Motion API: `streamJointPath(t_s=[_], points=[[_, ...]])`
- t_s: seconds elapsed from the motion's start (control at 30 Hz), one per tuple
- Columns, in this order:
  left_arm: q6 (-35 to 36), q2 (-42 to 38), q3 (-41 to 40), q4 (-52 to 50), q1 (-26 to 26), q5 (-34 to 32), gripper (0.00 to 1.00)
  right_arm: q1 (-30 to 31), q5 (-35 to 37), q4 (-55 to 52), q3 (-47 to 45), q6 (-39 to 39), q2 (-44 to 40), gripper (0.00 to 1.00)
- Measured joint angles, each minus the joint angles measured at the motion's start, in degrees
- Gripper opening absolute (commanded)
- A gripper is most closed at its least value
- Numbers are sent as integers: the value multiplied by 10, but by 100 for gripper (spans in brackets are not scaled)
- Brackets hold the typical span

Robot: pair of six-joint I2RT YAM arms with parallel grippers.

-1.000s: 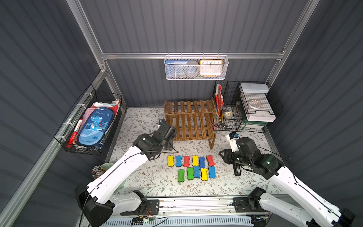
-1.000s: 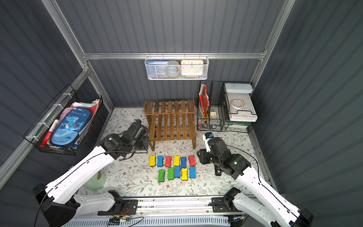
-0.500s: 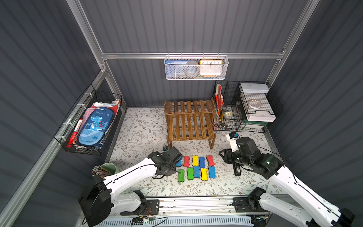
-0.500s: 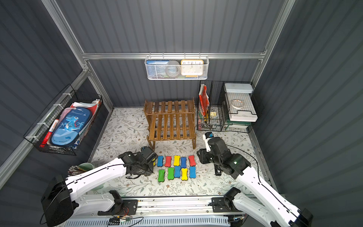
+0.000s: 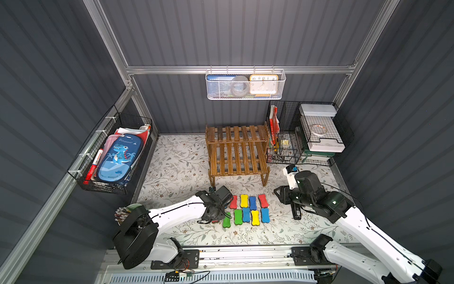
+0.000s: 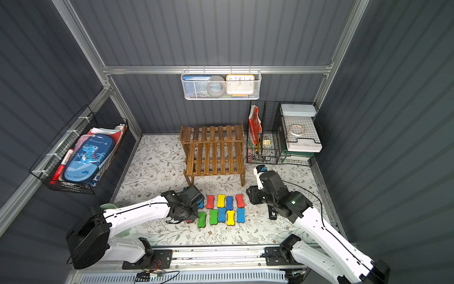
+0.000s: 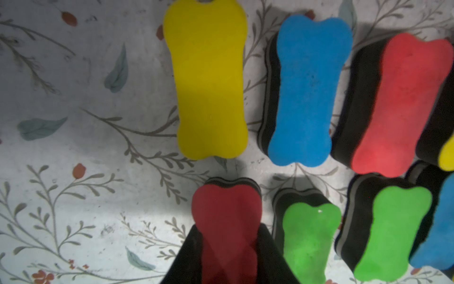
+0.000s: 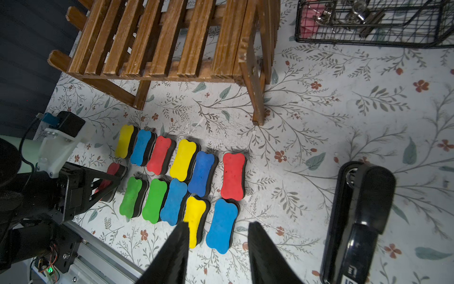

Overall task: Remove the whiteboard erasers from the shelf
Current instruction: Place the whiteboard eraser at the center of the board.

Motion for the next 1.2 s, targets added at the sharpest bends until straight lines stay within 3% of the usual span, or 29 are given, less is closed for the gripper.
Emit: streamJointPath(t_s=[0.2, 0.5, 0.6, 0.63, 0.67, 0.9, 1.03, 1.2], points=[[1, 34, 9, 5, 0, 0, 37, -1, 0, 0, 0, 0, 2, 44], [12, 34, 23, 0, 0, -13, 65, -7, 0, 0, 0, 0, 6, 44], [14, 22, 25, -8, -2, -16, 78, -7, 0, 0, 0, 0, 8, 44], [12, 14, 26, -15, -4, -19, 92, -7, 0, 0, 0, 1, 8, 44], [11, 4, 28, -23, -7, -21, 99, -8, -1, 0, 0, 1, 8, 45], [4, -100, 95, -99, -16, -74, 99, -9, -1, 8, 0, 12, 8, 51], [19, -121, 170, -137, -13, -144, 99, -10, -2, 19, 0, 17, 8, 56], [103, -129, 221, -123, 50, -237, 99, -10, -2, 30, 0, 26, 8, 59]])
